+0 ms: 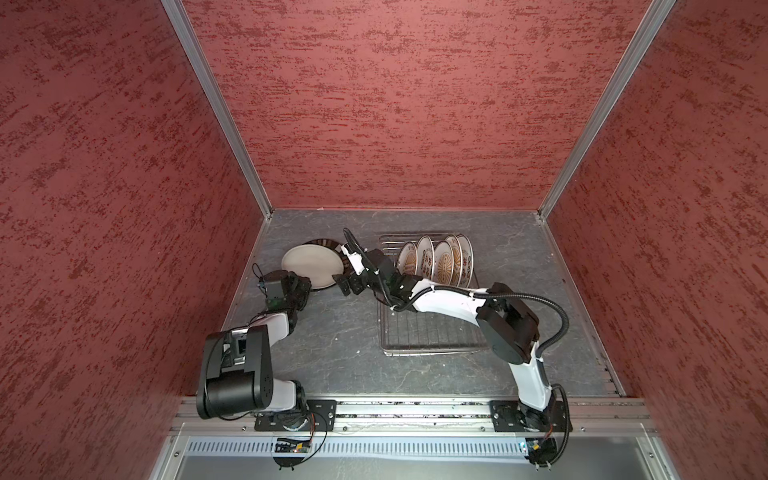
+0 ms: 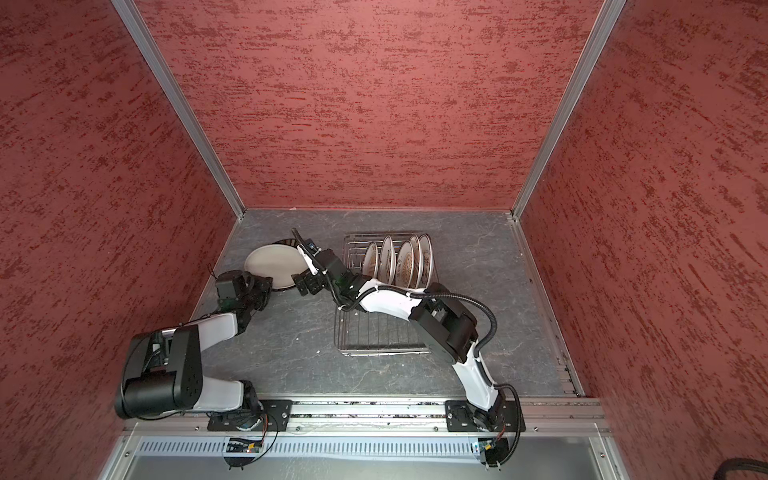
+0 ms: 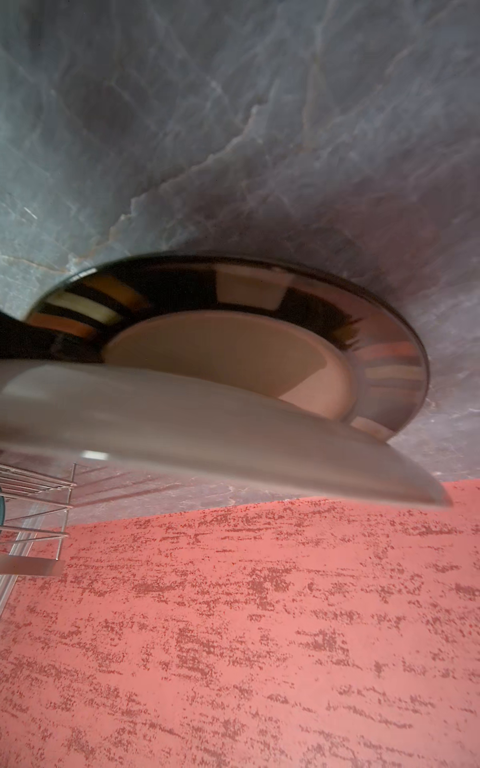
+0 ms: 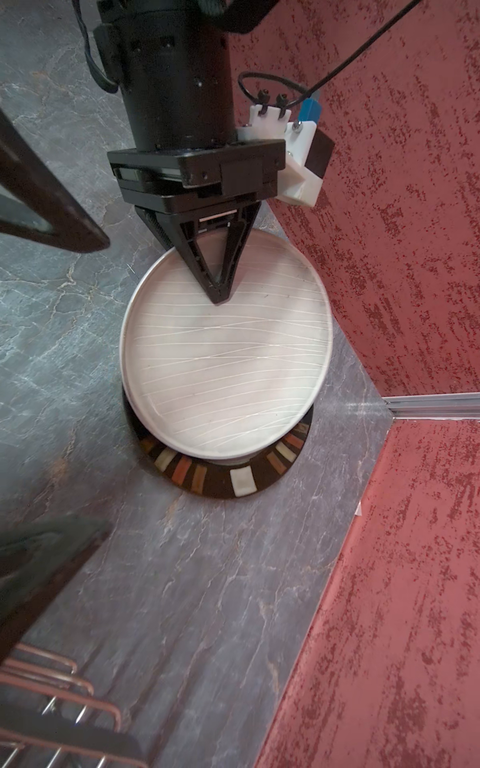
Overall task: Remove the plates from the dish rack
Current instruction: 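Lower the white plate onto the dark plate while the right steadies it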
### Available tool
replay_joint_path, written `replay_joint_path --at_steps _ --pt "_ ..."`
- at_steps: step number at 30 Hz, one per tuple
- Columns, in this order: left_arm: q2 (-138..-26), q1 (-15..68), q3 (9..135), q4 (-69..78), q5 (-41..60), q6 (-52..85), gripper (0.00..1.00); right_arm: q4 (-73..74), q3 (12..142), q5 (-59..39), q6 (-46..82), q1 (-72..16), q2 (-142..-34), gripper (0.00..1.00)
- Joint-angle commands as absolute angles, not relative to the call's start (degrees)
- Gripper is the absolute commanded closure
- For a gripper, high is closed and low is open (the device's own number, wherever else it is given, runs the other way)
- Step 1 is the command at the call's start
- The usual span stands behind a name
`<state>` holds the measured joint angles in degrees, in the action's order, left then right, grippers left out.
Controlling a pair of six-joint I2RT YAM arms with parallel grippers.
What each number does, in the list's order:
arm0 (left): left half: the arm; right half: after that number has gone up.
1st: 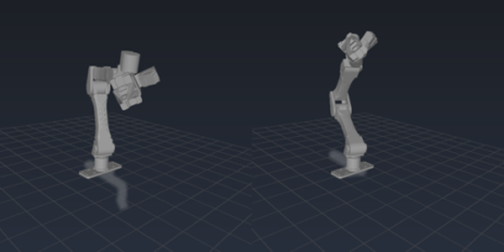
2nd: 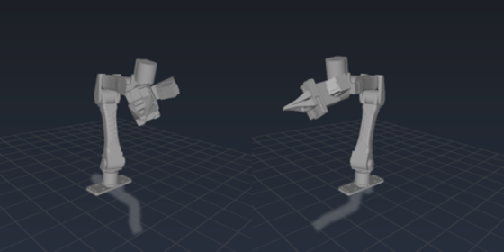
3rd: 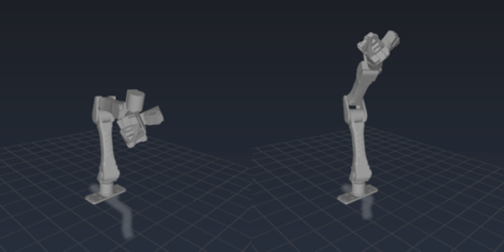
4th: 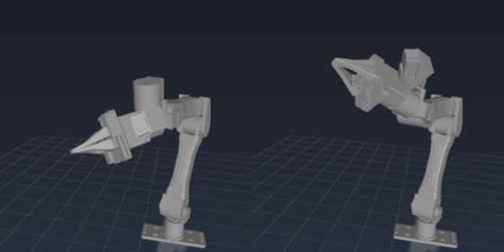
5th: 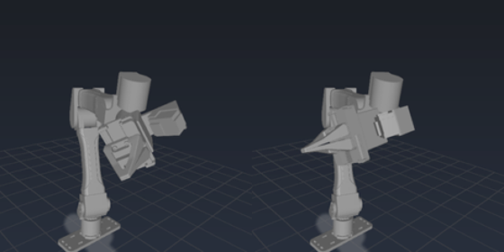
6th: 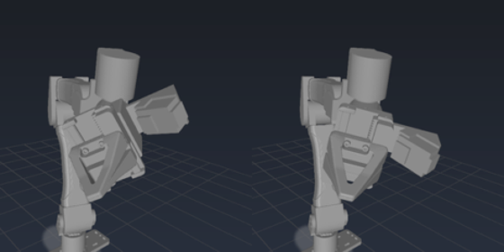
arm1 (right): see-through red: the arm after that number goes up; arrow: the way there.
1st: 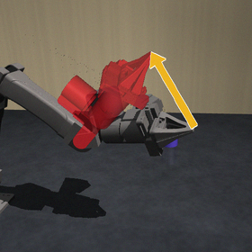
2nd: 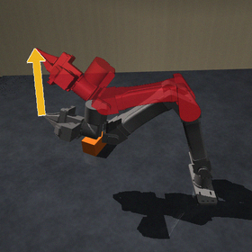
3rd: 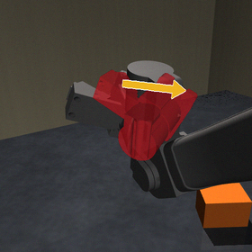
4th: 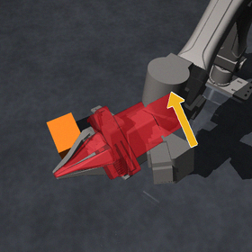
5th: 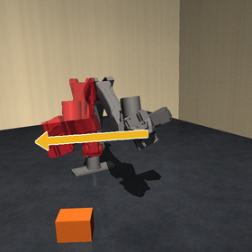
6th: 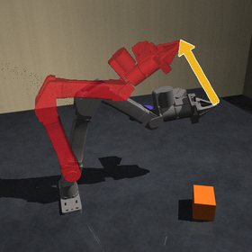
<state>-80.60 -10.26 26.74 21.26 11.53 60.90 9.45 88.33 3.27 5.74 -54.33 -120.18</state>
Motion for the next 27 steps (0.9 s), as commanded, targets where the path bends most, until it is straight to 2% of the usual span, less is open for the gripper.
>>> replay_joint_path --at_steps 1,17,27 --pt "-80.78 -9.91 30.36 28.43 11.41 59.25 1.00 8.80 90.88 4.13 4.83 -54.76 -121.88 0.01" --pt "-84.76 -9.63 30.76 29.40 10.79 58.67 0.98 9.93 88.88 4.31 4.48 -54.75 -121.11 0.01" --pt "-86.26 -8.90 30.57 27.93 9.54 57.93 0.88 9.40 88.76 4.14 4.47 -54.76 -120.33 0.01"
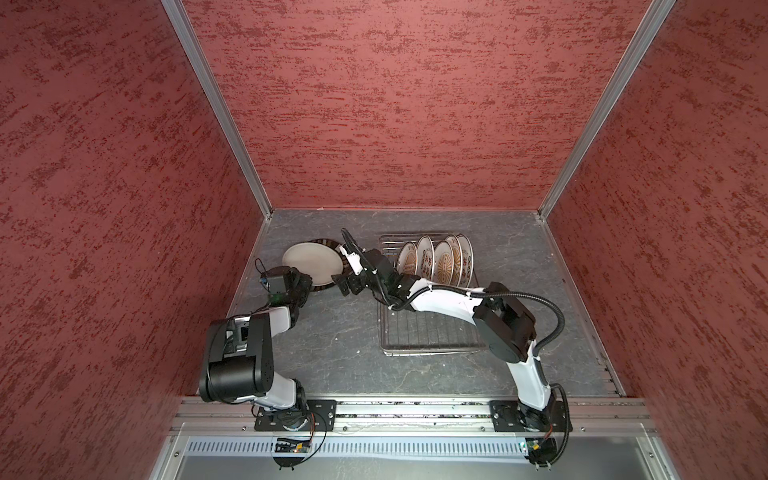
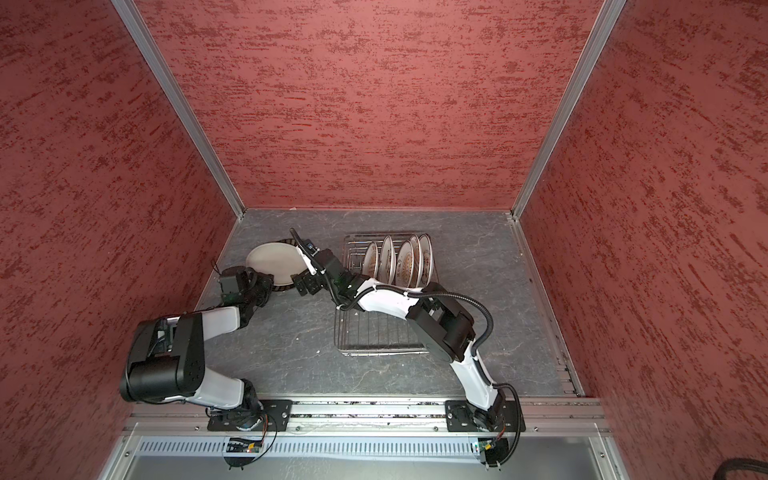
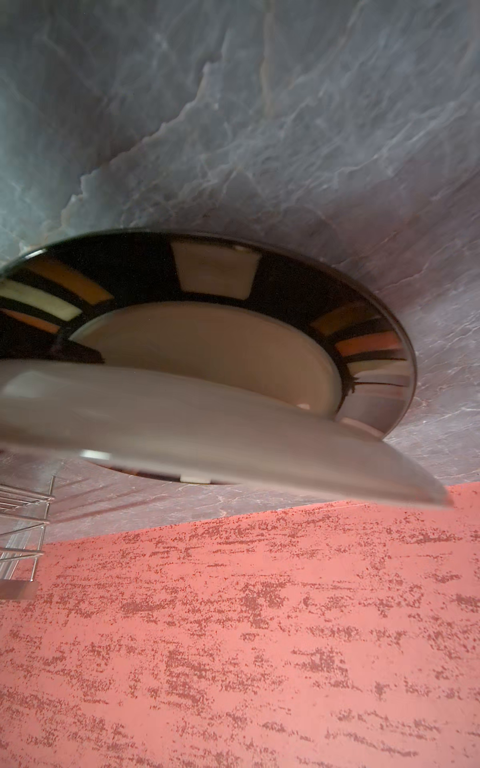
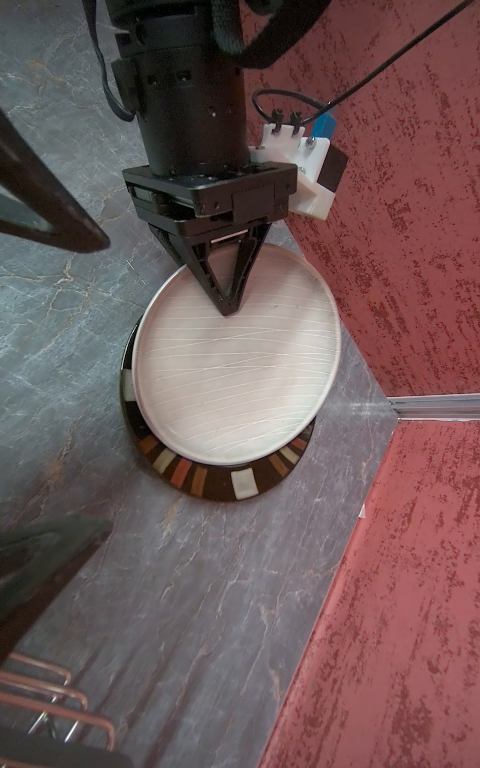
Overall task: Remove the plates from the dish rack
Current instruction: 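Lower the white plate onto the dark plate while the right steadies it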
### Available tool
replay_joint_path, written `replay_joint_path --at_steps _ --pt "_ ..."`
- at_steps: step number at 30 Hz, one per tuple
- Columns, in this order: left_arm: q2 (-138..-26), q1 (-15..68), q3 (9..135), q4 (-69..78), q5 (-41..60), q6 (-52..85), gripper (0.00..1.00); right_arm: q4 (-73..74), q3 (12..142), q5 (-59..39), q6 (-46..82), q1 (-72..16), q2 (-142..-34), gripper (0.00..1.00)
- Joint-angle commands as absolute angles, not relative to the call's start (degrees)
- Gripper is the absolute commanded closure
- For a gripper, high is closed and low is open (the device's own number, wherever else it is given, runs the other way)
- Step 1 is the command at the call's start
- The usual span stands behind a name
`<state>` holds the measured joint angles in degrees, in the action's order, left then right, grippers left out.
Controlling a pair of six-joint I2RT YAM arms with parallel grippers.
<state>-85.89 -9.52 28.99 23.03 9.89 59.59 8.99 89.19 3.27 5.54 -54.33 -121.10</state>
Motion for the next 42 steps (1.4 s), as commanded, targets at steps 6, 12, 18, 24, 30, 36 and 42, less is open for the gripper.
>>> replay_joint_path --at_steps 6,12,18,24,30,36,42 --pt "-87.18 -9.03 30.98 25.29 9.53 56.54 0.81 10.10 87.92 4.16 4.83 -54.75 -119.96 0.01" --pt "-87.31 -9.23 30.68 24.32 9.60 55.64 0.66 10.42 87.88 4.18 4.61 -54.76 -120.06 0.01" --pt "-87.51 -8.92 31.29 22.24 7.56 54.89 0.62 10.28 87.53 4.22 4.68 -54.76 -119.36 0.01" --pt "-87.83 -8.62 31.53 21.68 7.57 54.08 0.55 10.99 87.11 4.14 5.02 -54.73 -118.92 0.01" --pt "-86.07 -7.65 31.92 18.97 4.22 52.83 0.42 10.64 87.08 4.42 4.78 -54.74 -118.92 0.01" --pt "-84.72 -6.35 31.72 17.38 1.51 51.88 0.41 10.81 86.90 4.48 4.75 -54.76 -118.73 0.01" --pt "-84.86 -6.15 30.60 18.27 1.32 52.03 0.40 10.90 86.86 4.48 4.87 -54.76 -118.83 0.01"
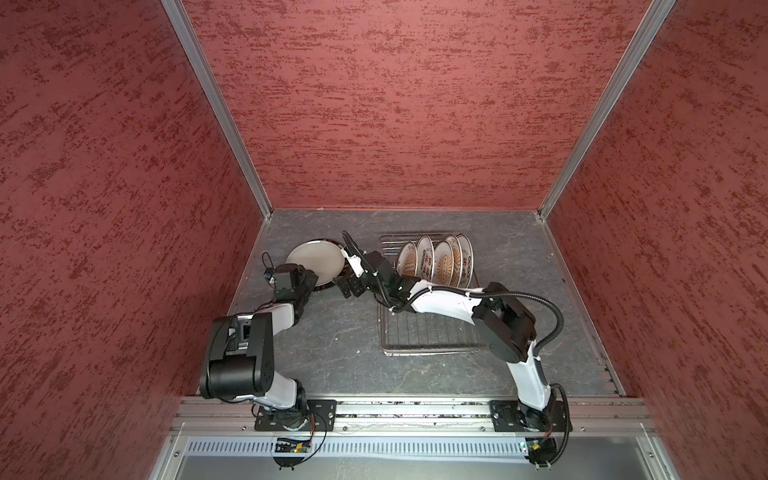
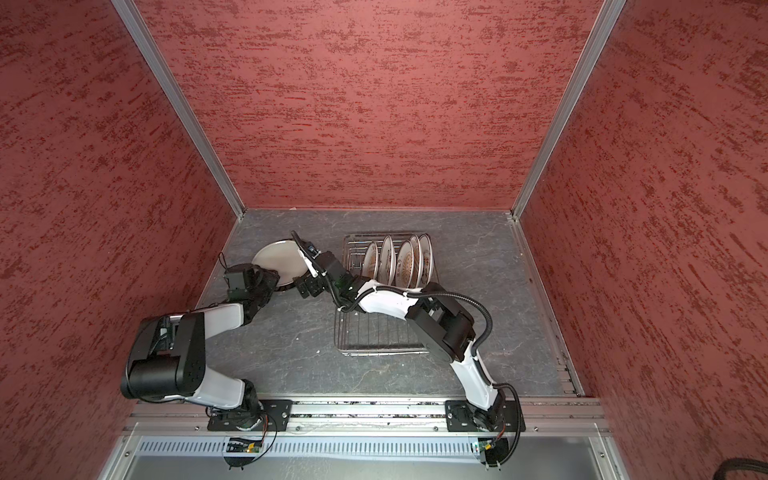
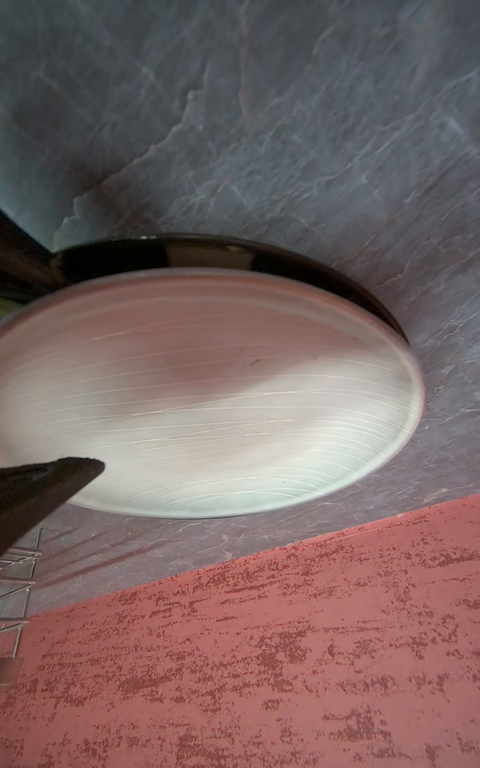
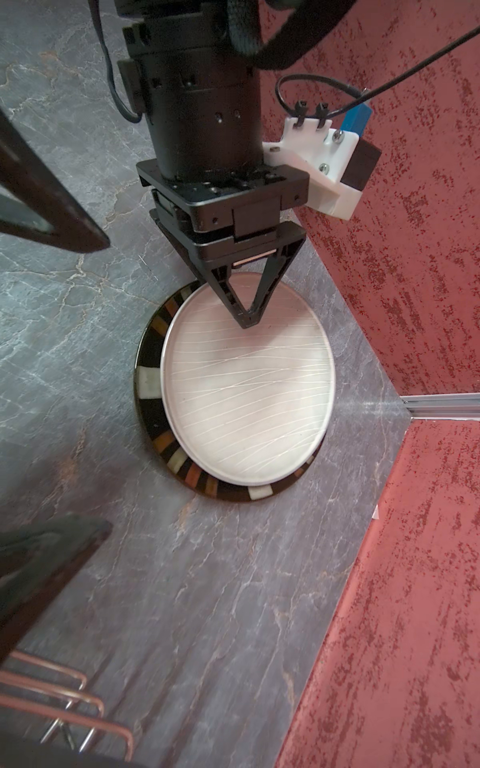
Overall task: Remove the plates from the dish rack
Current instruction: 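Lower the white plate onto the dark plate while the right steadies it, then open the left gripper off the white plate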
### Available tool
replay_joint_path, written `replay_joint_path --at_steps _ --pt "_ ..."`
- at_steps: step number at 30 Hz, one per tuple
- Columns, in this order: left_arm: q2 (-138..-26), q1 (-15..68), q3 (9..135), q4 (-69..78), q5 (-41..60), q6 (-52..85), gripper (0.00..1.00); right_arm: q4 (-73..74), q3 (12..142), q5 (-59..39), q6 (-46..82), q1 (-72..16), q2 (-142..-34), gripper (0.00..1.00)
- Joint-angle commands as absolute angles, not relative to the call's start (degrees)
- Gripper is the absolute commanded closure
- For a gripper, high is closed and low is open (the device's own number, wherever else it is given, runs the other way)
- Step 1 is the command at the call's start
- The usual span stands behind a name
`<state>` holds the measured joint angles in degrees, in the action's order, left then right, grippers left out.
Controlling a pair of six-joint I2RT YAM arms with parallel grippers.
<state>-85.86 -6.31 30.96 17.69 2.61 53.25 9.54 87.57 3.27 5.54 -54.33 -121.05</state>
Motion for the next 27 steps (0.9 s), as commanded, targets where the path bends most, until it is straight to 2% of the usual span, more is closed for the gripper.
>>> replay_joint_path --at_steps 1,9,27 --pt "-84.95 -6.15 30.51 18.24 1.32 51.95 0.40 10.90 86.78 4.40 4.98 -54.76 -118.76 0.01" --pt "-83.34 -5.28 30.33 16.35 -1.82 51.16 0.41 11.16 86.20 4.66 5.09 -54.71 -118.48 0.01" --pt "-82.50 -5.80 27.13 19.31 -0.14 52.65 0.42 11.07 85.84 4.39 5.10 -54.76 -118.19 0.01"
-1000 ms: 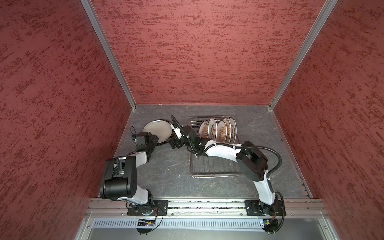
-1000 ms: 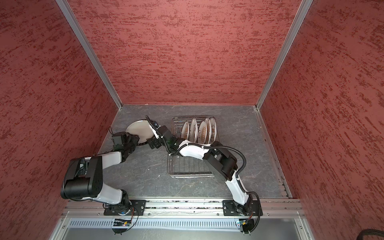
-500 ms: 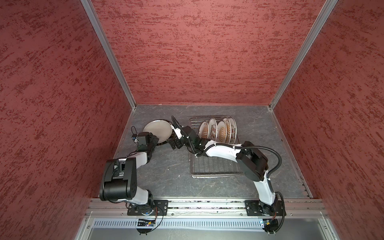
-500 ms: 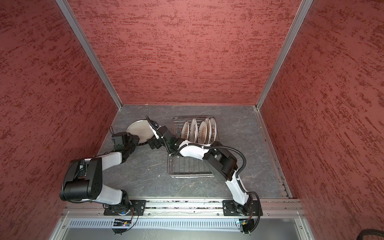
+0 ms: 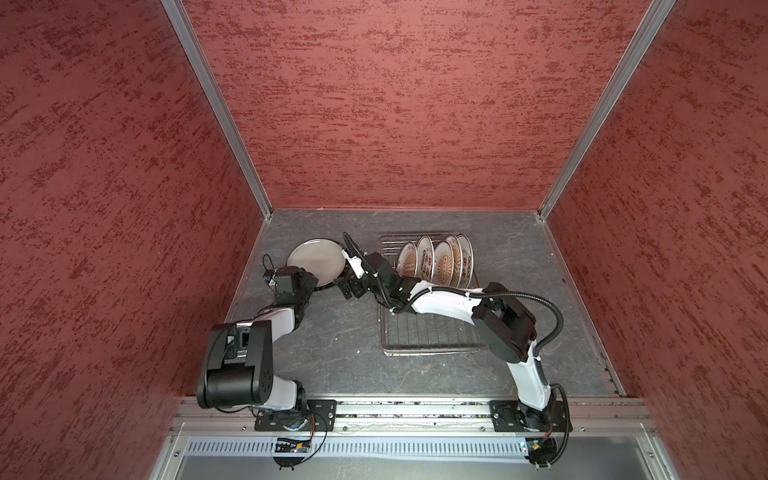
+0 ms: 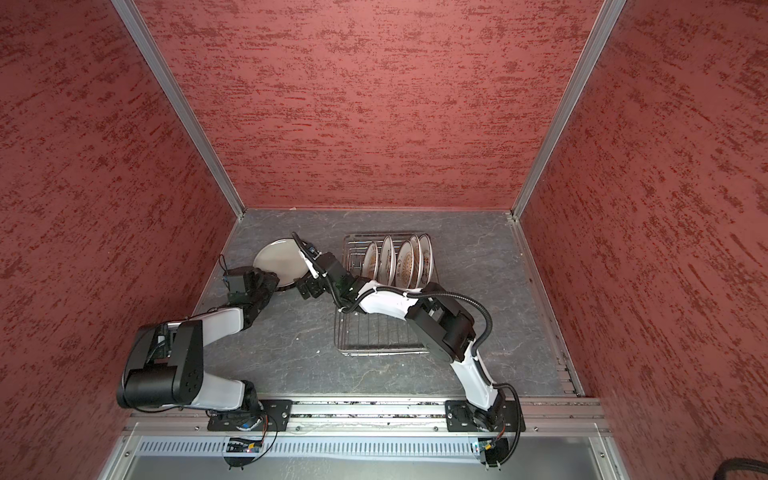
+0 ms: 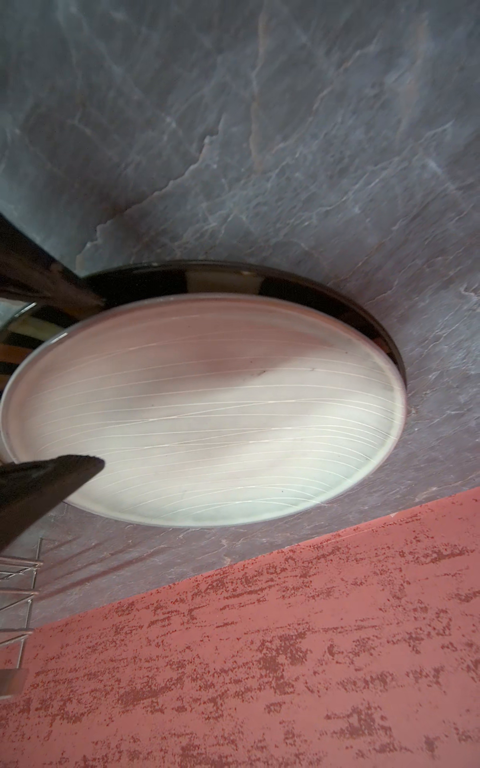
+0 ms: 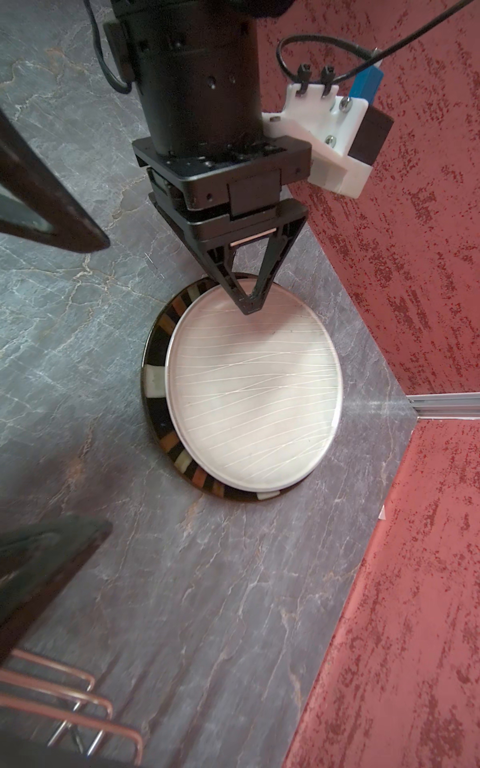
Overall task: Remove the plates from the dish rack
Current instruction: 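Open the left gripper off the white plate, then withdraw the right gripper back to the rack while the left draws back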
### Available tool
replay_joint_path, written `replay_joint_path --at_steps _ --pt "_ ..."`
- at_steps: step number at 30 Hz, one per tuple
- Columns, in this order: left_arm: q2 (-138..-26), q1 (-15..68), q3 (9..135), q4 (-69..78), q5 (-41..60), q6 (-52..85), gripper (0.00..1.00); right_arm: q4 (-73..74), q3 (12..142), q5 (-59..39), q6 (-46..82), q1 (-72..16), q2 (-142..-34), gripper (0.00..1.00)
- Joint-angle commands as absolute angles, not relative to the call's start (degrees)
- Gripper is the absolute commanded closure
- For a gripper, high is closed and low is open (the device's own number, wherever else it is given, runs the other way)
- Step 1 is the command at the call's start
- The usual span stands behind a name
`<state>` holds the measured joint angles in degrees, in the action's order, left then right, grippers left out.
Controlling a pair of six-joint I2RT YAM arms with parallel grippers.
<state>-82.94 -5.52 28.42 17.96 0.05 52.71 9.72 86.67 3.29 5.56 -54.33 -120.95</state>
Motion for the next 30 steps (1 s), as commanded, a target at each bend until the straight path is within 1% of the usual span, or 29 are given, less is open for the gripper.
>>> replay_joint_path --at_steps 1,5,9,17,18,20,21,22,23,24,25,30 --pt "-82.08 -5.80 26.86 19.34 -0.12 52.66 0.42 11.07 85.94 4.32 5.08 -54.76 -118.20 0.01" --pt "-79.13 -5.58 26.34 17.44 -2.18 52.34 0.40 10.07 87.05 3.91 5.09 -54.84 -118.30 0.01" --pt "-76.25 -6.33 25.49 17.34 -2.50 52.29 0.38 5.30 90.27 5.93 4.46 -55.36 -118.35 0.01" --pt "-69.79 -6.42 24.07 13.90 -4.05 51.77 0.36 5.98 89.62 6.87 2.51 -57.10 -116.14 0.01" --pt "-69.23 -6.50 23.77 13.68 -4.30 51.77 0.30 5.89 89.48 7.15 2.48 -57.36 -115.84 0.01" --pt "-67.40 -6.59 23.10 13.19 -4.52 51.86 0.29 5.87 89.16 8.00 2.07 -57.99 -115.03 0.01" --pt "-65.98 -6.59 22.71 12.90 -4.50 51.81 0.25 5.76 88.87 8.69 1.65 -58.41 -114.23 0.01" --pt "-64.40 -6.51 22.43 12.07 -4.45 51.77 0.14 5.95 88.17 9.47 1.22 -59.05 -113.44 0.01" --pt "-62.75 -6.38 22.39 11.26 -4.38 51.48 0.10 6.26 87.46 10.14 0.71 -59.58 -112.63 0.01" --pt "-60.83 -6.13 22.28 10.36 -4.25 51.24 0.03 6.65 86.63 11.06 0.19 -60.24 -111.66 0.01" --pt "-58.84 -5.78 22.20 9.43 -4.23 51.02 0.01 7.06 85.82 11.98 -0.32 -60.81 -110.64 0.01" --pt "-51.24 -3.60 21.91 6.10 -2.74 50.68 0.01 8.73 80.87 16.82 1.71 -62.49 -104.92 0.01"
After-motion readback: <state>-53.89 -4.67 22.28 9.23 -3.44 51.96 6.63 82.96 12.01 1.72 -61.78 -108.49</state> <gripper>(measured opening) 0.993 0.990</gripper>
